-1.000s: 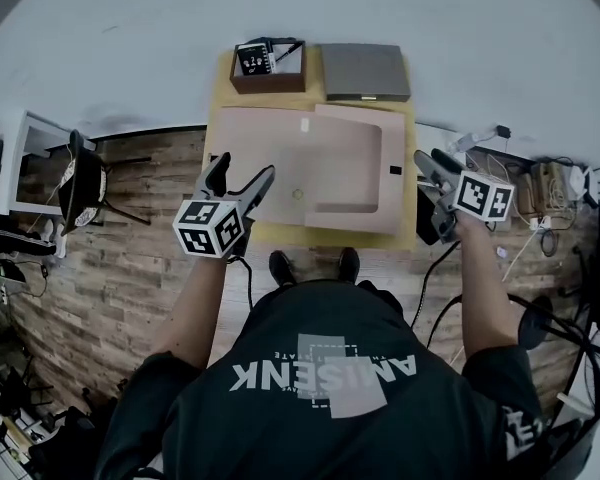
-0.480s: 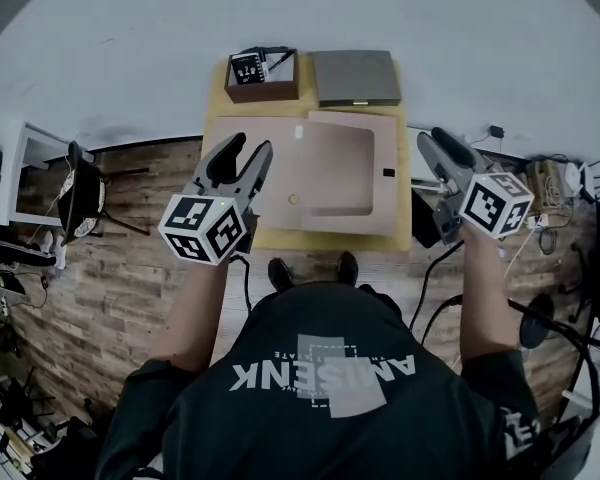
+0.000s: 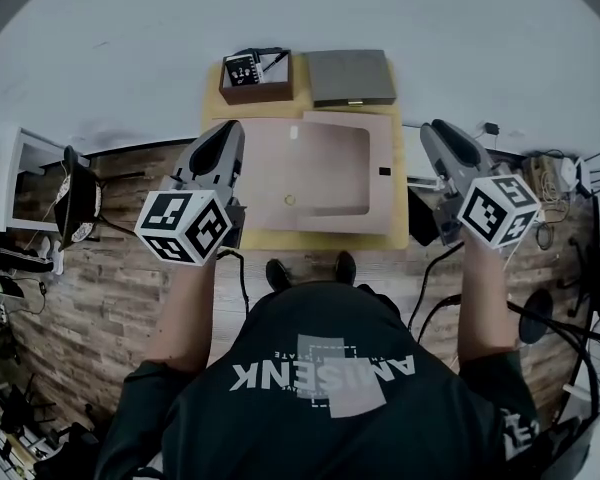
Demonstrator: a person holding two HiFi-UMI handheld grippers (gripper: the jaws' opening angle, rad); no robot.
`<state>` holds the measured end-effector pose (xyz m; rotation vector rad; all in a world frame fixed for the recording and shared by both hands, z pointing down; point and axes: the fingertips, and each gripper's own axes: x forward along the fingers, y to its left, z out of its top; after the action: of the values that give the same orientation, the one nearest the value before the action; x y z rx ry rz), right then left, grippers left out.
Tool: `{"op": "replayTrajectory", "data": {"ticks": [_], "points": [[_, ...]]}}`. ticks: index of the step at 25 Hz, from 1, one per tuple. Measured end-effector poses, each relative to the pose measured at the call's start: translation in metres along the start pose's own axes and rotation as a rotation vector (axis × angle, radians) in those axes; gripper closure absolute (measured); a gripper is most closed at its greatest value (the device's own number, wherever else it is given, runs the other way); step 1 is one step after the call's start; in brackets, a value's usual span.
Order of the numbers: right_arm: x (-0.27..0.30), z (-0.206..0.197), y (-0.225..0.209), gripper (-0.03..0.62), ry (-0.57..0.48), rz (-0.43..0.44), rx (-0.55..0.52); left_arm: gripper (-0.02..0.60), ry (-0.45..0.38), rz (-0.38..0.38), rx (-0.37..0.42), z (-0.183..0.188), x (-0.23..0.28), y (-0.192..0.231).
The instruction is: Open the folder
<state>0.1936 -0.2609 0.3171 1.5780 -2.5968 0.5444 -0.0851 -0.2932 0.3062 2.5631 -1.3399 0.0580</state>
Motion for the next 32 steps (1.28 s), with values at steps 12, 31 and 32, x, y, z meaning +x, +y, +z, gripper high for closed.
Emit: {"op": "replayTrajectory", "data": {"ticks": [12, 31, 32], "points": [[-0.002, 0.021, 0.011, 0.575, -0.031, -0.043, -0.073, 0.581, -0.031, 0.092, 0.081, 0.026, -0.005, 0.0], [-0.007, 0.044, 0.018, 0.588, -0.063, -0.159, -0.205, 0.581, -0.006, 0.11, 0.083, 0.037, 0.008, -0.008], [-0.007, 0.044, 0.019, 0.589, -0.061, -0.158, -0.207, 0.581, -0.002, 0.124, 0.087, 0.036, 0.007, -0.006]]}}
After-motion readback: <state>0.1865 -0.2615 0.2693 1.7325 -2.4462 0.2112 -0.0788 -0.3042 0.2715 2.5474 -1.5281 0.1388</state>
